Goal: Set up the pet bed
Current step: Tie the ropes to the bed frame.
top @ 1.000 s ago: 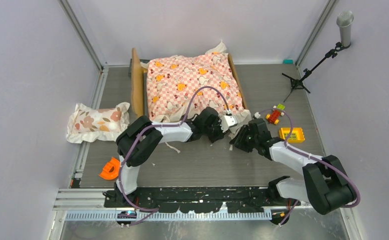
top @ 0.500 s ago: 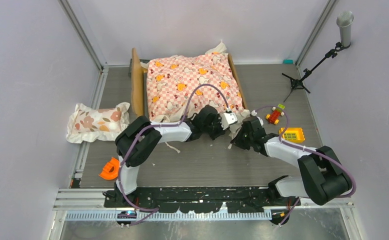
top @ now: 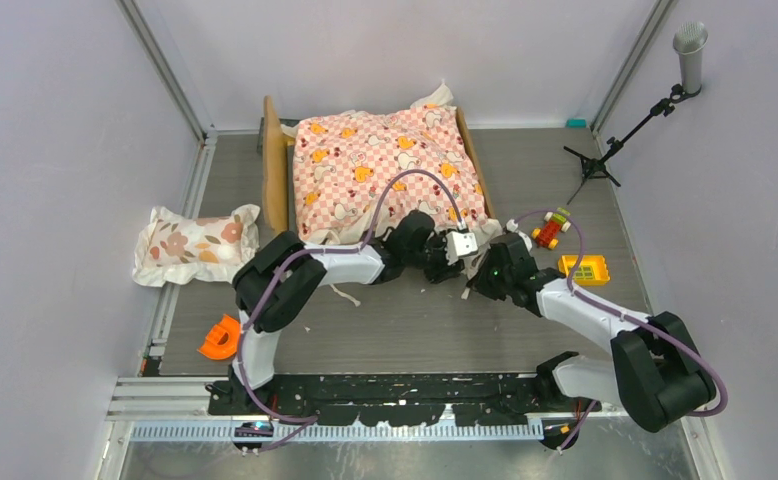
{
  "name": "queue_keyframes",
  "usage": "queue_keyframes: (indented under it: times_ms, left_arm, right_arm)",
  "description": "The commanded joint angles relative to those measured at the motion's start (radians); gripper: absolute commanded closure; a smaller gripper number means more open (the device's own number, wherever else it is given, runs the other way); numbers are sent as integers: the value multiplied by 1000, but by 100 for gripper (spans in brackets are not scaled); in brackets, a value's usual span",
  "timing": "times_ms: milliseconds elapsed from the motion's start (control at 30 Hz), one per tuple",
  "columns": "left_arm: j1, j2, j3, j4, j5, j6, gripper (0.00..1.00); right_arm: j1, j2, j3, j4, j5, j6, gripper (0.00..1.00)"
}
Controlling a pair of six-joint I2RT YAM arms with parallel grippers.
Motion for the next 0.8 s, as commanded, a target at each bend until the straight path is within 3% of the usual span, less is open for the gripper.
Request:
queue_keyframes:
  times_ms: [0,200,767]
  left_arm:
    - [5,45,34,53,113,50,55]
    - [5,72,58,37,161,108,59]
    - [4,157,246,-216,205,197,63]
  right_arm:
    - [-5,-26,36,-11,8,-30,99]
    - [-15,-7,40,-2,2,-35,99]
    - [-17,-55,39,-1,-63,-17,99]
